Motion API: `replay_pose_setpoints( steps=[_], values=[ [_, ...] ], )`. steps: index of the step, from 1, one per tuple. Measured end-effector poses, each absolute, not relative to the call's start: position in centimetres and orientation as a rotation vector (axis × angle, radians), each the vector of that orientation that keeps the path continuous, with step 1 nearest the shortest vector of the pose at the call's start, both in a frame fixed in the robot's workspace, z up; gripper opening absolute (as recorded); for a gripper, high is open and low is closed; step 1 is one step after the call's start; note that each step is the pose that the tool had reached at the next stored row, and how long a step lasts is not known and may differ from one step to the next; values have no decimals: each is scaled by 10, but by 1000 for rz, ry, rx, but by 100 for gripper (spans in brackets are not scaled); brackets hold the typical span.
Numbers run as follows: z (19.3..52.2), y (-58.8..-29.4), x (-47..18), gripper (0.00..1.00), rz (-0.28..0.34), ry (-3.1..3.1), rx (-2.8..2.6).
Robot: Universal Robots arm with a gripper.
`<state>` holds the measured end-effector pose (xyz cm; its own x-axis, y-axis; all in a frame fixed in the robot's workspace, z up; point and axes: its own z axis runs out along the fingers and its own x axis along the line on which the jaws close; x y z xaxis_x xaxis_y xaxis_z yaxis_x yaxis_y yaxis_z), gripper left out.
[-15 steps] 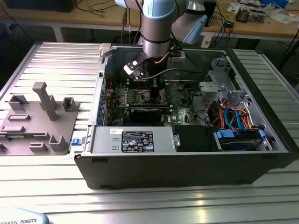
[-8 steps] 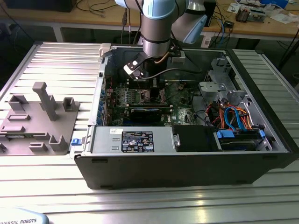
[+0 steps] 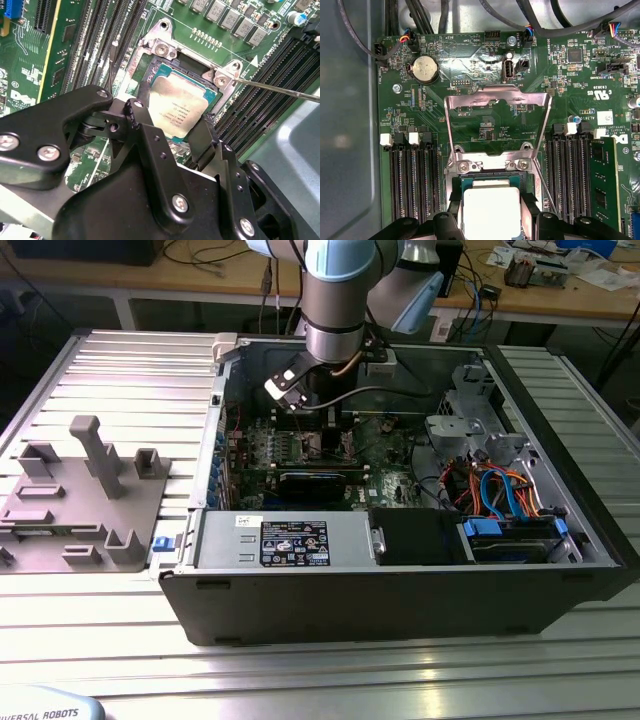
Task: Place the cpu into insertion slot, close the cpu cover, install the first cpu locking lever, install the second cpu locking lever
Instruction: 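Place the cpu into insertion slot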
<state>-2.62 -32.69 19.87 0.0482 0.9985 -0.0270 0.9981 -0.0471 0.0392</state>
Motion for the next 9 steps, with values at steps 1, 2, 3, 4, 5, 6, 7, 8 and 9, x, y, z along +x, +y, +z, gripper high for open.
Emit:
replay_pose_setpoints(
  steps=[1,2,3,4,5,6,7,8,9],
  values=[
    [200,-327,-26,54,11,2135,2239],
    [200,-327,-26,54,10,2135,2239],
    [200,-327,-26,54,9,2134,2238],
    [200,-327,-26,54,7,2134,2238],
    [200,-327,-26,54,6,2133,2237],
    [200,-327,-26,54,5,2133,2237],
    [199,-327,-26,54,6,2133,2237],
    [199,-327,-26,54,6,2133,2237],
    [199,-328,-26,54,6,2133,2237]
  ],
)
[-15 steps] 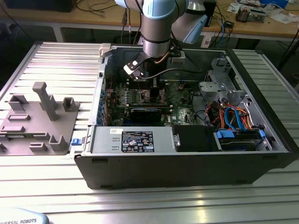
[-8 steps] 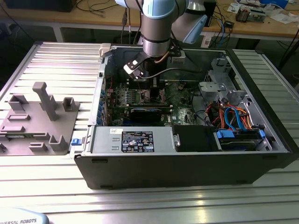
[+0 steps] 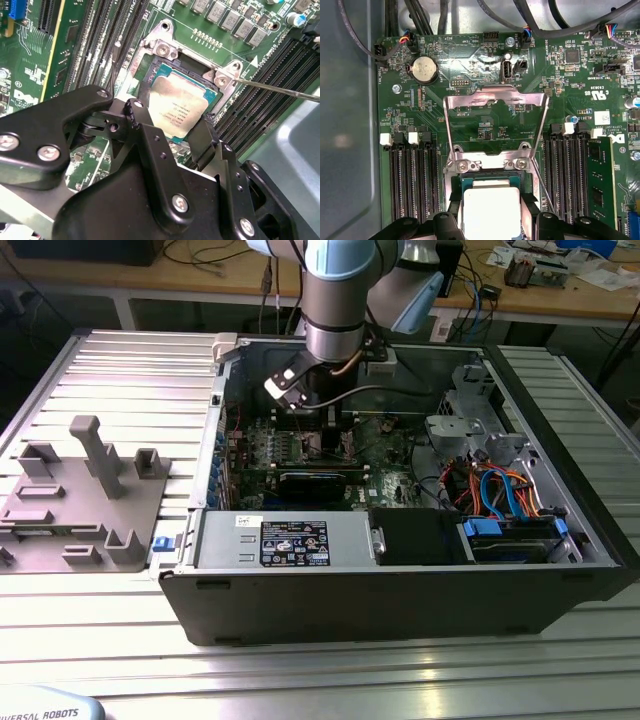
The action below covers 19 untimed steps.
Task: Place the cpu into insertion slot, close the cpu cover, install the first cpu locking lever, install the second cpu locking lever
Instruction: 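Place the cpu into insertion slot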
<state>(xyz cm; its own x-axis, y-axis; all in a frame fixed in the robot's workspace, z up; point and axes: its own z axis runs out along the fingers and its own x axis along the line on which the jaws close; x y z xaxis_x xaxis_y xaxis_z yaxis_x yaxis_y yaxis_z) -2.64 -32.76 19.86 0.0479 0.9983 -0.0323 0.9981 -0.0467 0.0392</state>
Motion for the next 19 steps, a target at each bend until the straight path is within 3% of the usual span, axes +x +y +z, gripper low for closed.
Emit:
replay_pose_setpoints(
  steps=[13,15,19],
  values=[
    [196,-328,-27,54,6,2139,2231],
    [196,-328,-27,62,6,2139,2231],
    [196,-328,-27,62,6,2140,2231]
  ],
)
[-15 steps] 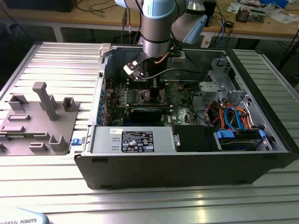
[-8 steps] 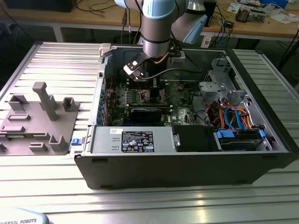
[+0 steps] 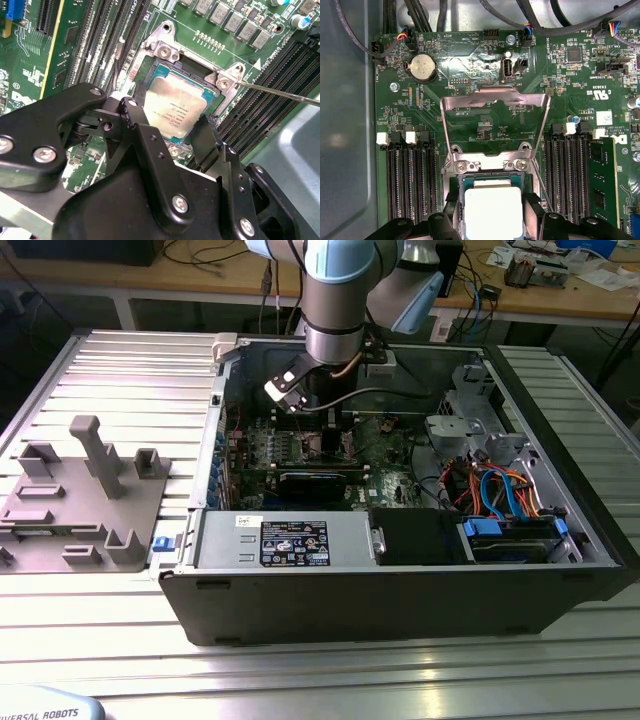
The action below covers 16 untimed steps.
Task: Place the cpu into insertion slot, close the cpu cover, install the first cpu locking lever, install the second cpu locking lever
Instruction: 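Place the cpu into insertion slot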
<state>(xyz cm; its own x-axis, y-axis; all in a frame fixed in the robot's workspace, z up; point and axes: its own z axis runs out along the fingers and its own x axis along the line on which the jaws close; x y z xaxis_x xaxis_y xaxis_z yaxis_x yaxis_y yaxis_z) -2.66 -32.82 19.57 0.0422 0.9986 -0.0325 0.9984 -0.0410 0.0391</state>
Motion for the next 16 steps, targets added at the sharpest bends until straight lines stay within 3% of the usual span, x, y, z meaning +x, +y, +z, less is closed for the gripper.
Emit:
replay_pose_setpoints(
  steps=[13,16],
  values=[
    [213,-328,-27,62,6,2140,2230],
    [213,-327,-27,54,6,2140,2230]
  ],
)
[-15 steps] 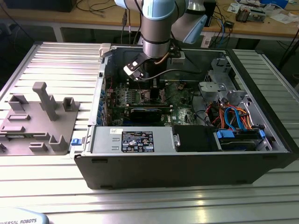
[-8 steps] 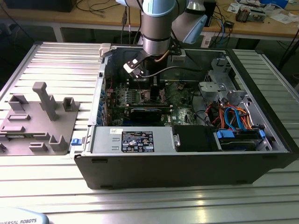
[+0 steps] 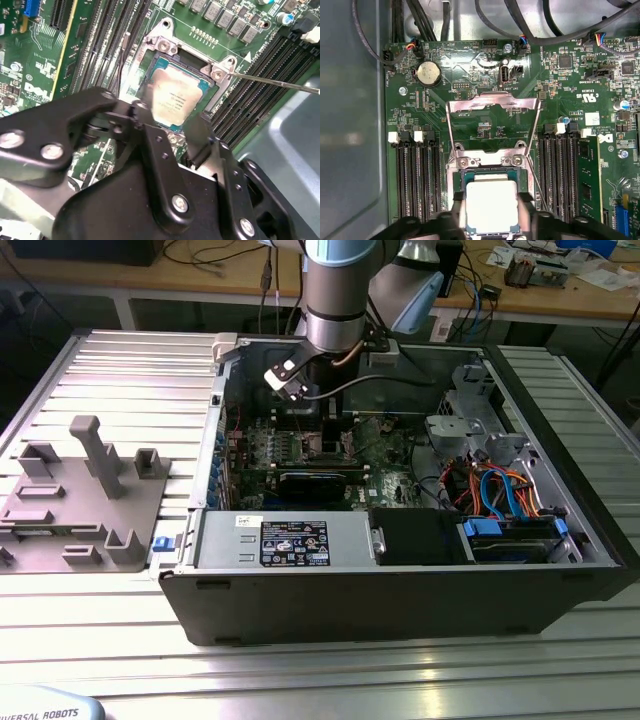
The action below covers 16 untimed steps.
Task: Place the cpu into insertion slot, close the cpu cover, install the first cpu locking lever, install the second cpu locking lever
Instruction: 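Place the cpu into insertion slot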
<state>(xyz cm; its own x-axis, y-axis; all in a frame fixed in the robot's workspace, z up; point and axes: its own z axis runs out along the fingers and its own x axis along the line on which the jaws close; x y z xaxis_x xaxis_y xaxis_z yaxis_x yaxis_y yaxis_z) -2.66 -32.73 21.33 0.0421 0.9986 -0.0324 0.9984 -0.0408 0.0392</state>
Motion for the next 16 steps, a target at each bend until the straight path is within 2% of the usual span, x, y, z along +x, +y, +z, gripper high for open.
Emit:
replay_pose_setpoints(
  steps=[1,2,3,7,16],
  values=[
    [213,-327,-27,47,6,2140,2230],
    [213,-327,-27,35,6,2140,2231],
    [213,-327,-27,35,6,2140,2231],
    [215,-327,-27,11,6,2140,2231],
    [217,-327,-27,11,6,2140,2231]
  ],
)
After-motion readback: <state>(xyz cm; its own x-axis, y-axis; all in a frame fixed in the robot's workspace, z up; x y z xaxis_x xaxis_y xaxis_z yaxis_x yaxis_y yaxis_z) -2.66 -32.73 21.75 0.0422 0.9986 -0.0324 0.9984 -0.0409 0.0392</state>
